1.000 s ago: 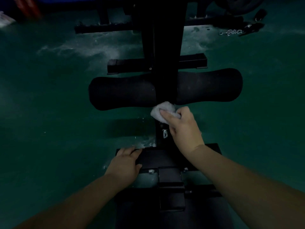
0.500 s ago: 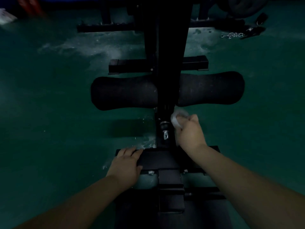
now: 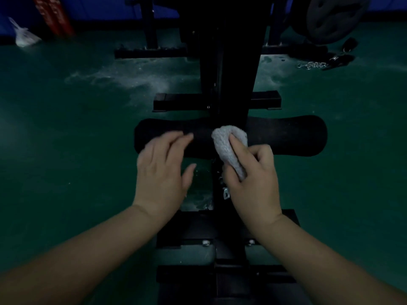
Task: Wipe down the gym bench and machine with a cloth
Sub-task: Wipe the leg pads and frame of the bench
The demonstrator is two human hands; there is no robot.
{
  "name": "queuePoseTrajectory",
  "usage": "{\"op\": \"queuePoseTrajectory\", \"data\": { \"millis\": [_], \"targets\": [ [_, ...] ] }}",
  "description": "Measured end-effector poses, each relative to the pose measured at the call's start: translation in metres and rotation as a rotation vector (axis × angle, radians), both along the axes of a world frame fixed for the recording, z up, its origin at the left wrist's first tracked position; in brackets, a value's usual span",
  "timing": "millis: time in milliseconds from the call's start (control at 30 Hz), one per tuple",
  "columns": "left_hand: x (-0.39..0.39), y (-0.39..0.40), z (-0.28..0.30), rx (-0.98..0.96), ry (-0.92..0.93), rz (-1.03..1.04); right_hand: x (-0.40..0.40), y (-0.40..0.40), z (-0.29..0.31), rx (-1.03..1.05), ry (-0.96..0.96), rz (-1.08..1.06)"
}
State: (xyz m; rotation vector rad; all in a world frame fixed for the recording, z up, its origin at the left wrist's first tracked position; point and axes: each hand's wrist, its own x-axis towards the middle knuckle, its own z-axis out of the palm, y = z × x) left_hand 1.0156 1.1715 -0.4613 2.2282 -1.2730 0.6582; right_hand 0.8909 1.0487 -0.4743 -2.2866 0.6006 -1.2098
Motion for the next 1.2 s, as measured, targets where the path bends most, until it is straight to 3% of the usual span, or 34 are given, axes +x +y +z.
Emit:
{"op": "queuePoseTrajectory", "data": {
  "millis": [200,367,633,833,1067,1200],
  "targets": [
    [0.035,-0.007,0.004,0.297,0.05,0.139,0.028,0.011,0.0,-0.011,0.331,-0.094],
    [0.042,-0.004,-0.002,0.308,-0.027,0.12,-0.001,0.013,-0.031,0.0,0.463,-0.046],
    [0.045,-0.007,-0.001,0.368,-0.09,0.153,0.026,0.01,-0.009,-0.071,0.246,-0.078],
    [0.047,-0.007,0.002,0.428,-0.162,0.157,-0.005,0.009,-0.053,-0.022,0.648,-0.057],
    [0.05,-0.006,0.0,0.39,-0.186,0.133,0.002,0.014,-0.025,-0.032,0.31,-0.004],
    [0.052,-0.005,0.004,0.364,-0.198,0.113,0.005,0.003,-0.007,-0.086,0.451,0.003]
  ]
}}
